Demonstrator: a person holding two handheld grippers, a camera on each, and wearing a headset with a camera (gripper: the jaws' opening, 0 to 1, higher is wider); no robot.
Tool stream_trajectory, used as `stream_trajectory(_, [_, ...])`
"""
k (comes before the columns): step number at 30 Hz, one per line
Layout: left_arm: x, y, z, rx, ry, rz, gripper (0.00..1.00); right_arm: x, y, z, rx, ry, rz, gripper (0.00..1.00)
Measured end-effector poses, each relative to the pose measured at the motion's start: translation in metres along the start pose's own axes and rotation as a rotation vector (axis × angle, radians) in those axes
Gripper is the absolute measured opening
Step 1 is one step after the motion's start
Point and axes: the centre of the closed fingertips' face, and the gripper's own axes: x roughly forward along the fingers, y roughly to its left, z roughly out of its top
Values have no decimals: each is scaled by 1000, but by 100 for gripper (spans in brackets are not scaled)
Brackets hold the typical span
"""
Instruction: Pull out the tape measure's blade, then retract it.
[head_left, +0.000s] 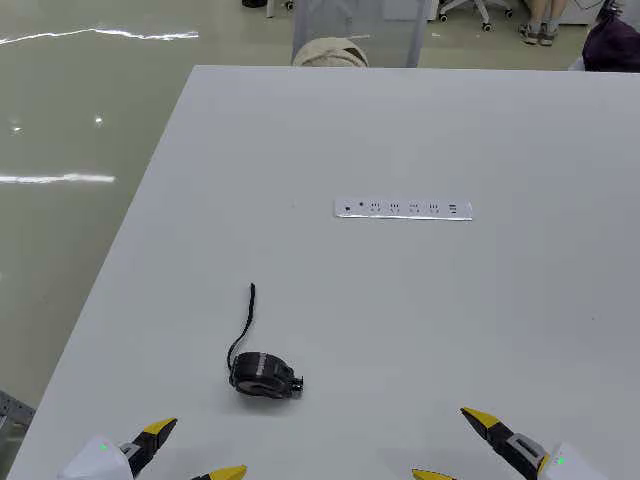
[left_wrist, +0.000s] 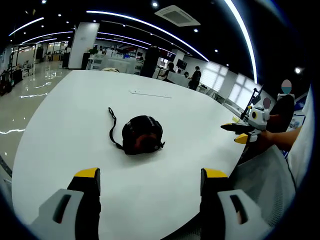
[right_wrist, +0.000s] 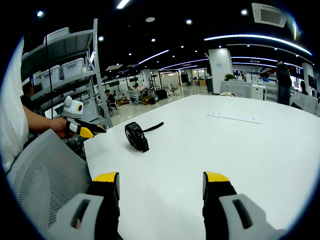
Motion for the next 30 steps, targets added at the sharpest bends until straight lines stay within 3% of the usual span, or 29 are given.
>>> stream_trajectory(6, [-7,-1,3,0,-12,6,81,-5,1,2,-5,-4,-11,69])
stream_trajectory(18, [-18,4,-6,-33,-20,30,81,-15,2,-4,15,2,-28,70])
stream_trajectory(30, [-24,6,-8,-43,-25,48,82,-23,4,-7,33,-5,-33,70])
